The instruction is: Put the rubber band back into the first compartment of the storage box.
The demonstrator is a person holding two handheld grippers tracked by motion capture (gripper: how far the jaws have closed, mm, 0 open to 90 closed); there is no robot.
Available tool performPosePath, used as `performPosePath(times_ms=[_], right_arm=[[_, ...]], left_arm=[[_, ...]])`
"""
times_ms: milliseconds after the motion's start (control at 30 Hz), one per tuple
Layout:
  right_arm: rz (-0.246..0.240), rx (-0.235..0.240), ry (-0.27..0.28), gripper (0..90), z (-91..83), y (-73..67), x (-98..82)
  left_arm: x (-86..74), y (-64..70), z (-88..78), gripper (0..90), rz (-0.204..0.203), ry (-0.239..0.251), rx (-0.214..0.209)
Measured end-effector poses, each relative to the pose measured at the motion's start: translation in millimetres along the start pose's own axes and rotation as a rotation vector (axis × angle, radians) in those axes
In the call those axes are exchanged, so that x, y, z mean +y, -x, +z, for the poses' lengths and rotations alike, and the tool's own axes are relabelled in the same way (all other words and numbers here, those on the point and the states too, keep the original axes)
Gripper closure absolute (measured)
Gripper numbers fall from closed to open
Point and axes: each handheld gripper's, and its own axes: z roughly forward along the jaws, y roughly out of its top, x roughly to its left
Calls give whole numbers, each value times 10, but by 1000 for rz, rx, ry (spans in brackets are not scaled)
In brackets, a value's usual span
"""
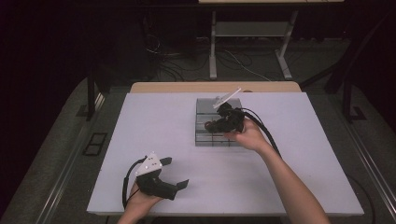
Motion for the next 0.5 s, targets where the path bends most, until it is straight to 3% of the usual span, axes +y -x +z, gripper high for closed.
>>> performPosePath(times_ms=[500], right_arm=[[9,29,-14,845,208,10,-25]], left_arm=[[0,3,3,0,5,-6,-5]])
